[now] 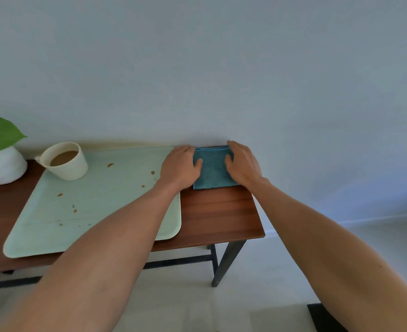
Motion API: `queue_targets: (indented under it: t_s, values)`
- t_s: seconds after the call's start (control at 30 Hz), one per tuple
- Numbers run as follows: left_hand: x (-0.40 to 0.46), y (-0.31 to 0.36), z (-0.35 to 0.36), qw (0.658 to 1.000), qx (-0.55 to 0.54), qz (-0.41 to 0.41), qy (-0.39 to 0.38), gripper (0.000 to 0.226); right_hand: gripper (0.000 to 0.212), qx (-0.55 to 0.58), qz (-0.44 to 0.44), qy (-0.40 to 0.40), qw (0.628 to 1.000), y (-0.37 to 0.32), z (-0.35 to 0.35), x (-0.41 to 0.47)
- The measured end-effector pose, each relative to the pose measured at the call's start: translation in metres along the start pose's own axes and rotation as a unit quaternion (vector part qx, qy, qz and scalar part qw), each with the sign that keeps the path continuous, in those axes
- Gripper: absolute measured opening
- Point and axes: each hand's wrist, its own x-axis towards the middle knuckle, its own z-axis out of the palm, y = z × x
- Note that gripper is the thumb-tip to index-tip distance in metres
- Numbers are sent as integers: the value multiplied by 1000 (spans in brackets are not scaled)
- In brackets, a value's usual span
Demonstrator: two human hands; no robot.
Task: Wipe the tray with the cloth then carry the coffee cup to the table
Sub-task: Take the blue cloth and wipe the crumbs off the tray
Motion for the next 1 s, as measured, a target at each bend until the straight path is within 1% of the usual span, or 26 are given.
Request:
queue_targets:
  t_s: [0.1,0.17,0.23,0.33,0.43,0.5,0.57,0.63,0.7,0.77,0.83,0.87,1.0]
  values:
    - [12,2,10,999,31,-15,14,34,42,-23,-23,-3,999,11,6,14]
    - [20,2,16,997,65,-31,22,34,44,-29,-28,0,999,16,9,21]
    - [26,3,20,996,78,-38,28,38,45,-29,-29,1,999,20,11,28]
    - [35,6,25,997,46,-50,23,44,36,-23,-16,-15,999,21,11,38]
    - [39,10,27,998,24,-58,25,34,28,-19,-18,-21,999,22,10,41]
    - [39,10,26,998,17,-52,32,29,19,7,-36,-10,999,24,8,40]
    - [36,9,20,997,-33,-53,40,25,8,97,-35,-7,995,23,1,36]
    - [32,8,7,987,-131,-73,54,15,3,209,-15,-9,978,16,-11,36]
    - [31,6,-13,962,-244,-97,70,11,4,262,-14,2,965,6,-27,41]
    - [30,1,-37,932,-332,-116,90,12,7,291,-22,9,956,-8,-41,48]
    - [27,-5,-61,912,-376,-126,103,11,11,313,-31,15,949,-27,-51,55]
    - [26,-8,-72,908,-386,-126,106,12,12,321,-40,19,946,-38,-54,57]
    - [14,-30,-112,905,-382,-110,150,19,13,335,-86,27,938,-88,-53,60]
